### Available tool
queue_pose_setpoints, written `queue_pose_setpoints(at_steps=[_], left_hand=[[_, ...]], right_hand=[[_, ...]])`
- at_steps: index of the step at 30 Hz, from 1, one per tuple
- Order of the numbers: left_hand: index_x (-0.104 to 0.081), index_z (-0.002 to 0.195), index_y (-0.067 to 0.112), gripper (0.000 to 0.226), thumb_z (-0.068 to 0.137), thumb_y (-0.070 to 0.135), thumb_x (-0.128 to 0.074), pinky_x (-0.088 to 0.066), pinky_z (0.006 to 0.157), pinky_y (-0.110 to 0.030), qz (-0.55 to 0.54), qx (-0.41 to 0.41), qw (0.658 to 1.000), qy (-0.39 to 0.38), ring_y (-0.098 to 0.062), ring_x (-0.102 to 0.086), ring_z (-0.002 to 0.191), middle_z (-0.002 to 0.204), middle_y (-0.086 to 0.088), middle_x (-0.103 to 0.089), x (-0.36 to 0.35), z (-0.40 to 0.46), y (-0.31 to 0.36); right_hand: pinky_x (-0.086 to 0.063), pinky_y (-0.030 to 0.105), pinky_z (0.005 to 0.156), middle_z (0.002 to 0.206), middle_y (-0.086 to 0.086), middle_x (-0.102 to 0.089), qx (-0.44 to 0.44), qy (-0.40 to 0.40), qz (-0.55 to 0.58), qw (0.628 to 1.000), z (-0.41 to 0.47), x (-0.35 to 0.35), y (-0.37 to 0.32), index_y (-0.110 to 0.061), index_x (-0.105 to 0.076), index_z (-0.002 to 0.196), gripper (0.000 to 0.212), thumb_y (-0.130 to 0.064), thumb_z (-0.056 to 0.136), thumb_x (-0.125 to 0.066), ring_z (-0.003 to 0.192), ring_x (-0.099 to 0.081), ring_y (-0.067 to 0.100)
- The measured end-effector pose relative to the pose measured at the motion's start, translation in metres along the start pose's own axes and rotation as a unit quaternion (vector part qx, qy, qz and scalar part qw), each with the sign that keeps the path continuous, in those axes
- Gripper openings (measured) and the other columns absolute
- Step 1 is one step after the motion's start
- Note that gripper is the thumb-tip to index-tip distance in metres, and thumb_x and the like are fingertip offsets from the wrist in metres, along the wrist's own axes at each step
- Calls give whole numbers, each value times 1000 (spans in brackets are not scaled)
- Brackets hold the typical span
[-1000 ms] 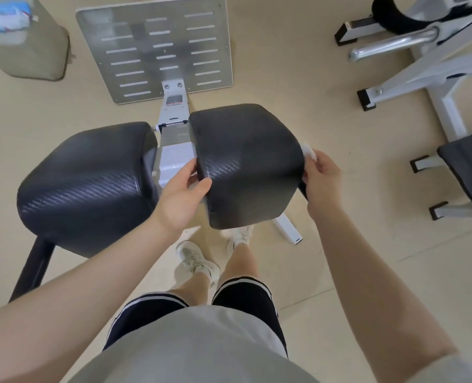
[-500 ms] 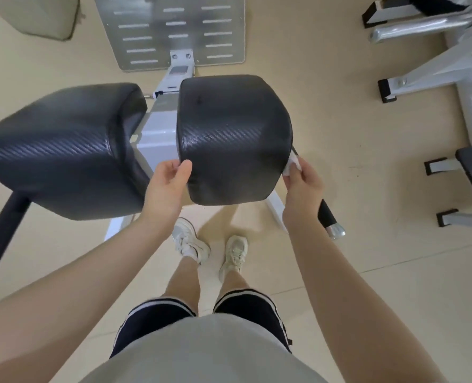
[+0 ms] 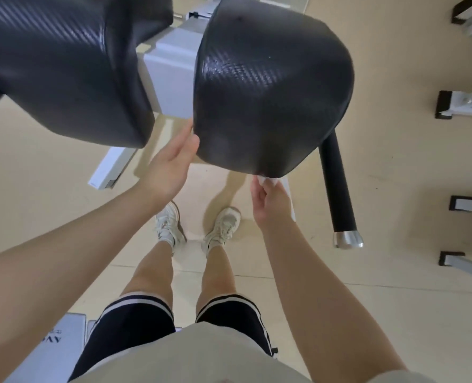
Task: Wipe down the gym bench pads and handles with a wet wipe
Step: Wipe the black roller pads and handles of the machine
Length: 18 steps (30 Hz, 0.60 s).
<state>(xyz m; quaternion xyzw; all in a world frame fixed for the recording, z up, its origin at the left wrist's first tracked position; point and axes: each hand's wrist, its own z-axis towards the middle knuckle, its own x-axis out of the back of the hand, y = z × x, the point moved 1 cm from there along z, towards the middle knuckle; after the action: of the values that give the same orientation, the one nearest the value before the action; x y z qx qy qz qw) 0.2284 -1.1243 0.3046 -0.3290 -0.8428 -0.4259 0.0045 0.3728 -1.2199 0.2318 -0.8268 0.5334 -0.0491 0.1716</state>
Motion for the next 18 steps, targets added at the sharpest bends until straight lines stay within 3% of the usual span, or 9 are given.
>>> queue_pose_setpoints(at_steps=[1,3,5,7,11,13,15,16,18], left_hand=[[-30,135,55,39,97,49,-21,-31,110,-35,0,10,1000,-3,-3,-51,119,134,19,-50,0,3,-4],[-37,129,56,39,95,55,-17,-35,106,-35,-13,19,1000,0,0,-55,110,124,19,-57,1,8,-9],[-41,130,50,44,95,56,-16,-36,103,-31,-47,30,998,3,0,-55,111,123,16,-59,3,10,-12],[-41,135,39,50,97,51,-11,-35,102,-29,-74,33,997,-16,-3,-51,117,129,10,-56,7,10,-17],[-46,133,24,56,98,46,-8,-28,105,-26,-121,47,991,-40,-3,-45,120,133,8,-52,19,2,-18],[-44,136,19,57,99,44,-10,-25,103,-21,-125,62,990,-23,-3,-42,119,139,6,-47,28,-2,-17],[-46,134,19,55,99,44,-12,-22,110,-25,-126,53,991,0,-2,-38,123,140,7,-46,39,-8,-20],[-47,134,19,54,99,43,-12,-22,113,-28,-134,43,990,-1,-3,-38,125,140,6,-47,46,-10,-22],[-46,133,16,54,100,42,-12,-27,111,-29,-158,36,987,-18,-5,-42,124,135,2,-51,59,-17,-26]], right_hand=[[-49,21,84,71,2,-52,-2,-5,-31,1000,1,-4,8,-10,-51,79,24,3,94,-39,67,-56,7],[-48,20,78,78,0,-51,-13,-7,-74,997,4,-20,24,-17,-47,77,24,-3,95,-41,70,-54,7],[-48,21,85,92,2,-55,-34,-31,-55,997,3,-37,40,-10,-50,98,13,-6,98,-38,79,-58,9],[-43,27,94,107,13,-57,-48,-40,33,998,-2,-54,51,2,-42,122,25,-2,98,-35,97,-59,20],[-47,22,80,87,7,-60,-48,-171,-5,984,-30,-89,65,-8,-58,96,22,2,96,-37,80,-59,14],[-48,22,74,82,3,-62,8,-152,-125,980,-47,-100,63,-14,-60,87,23,-3,95,-42,77,-61,8],[-41,22,62,64,-7,-55,150,-89,-300,938,-65,-97,47,-20,-57,67,28,-6,90,-48,63,-52,6],[-38,21,58,59,-12,-52,231,-78,-375,894,-75,-95,36,-23,-58,62,31,-8,88,-49,59,-48,7],[-44,19,66,70,-13,-60,370,-97,-443,811,-95,-97,15,-21,-71,80,25,-11,89,-50,68,-54,4]])
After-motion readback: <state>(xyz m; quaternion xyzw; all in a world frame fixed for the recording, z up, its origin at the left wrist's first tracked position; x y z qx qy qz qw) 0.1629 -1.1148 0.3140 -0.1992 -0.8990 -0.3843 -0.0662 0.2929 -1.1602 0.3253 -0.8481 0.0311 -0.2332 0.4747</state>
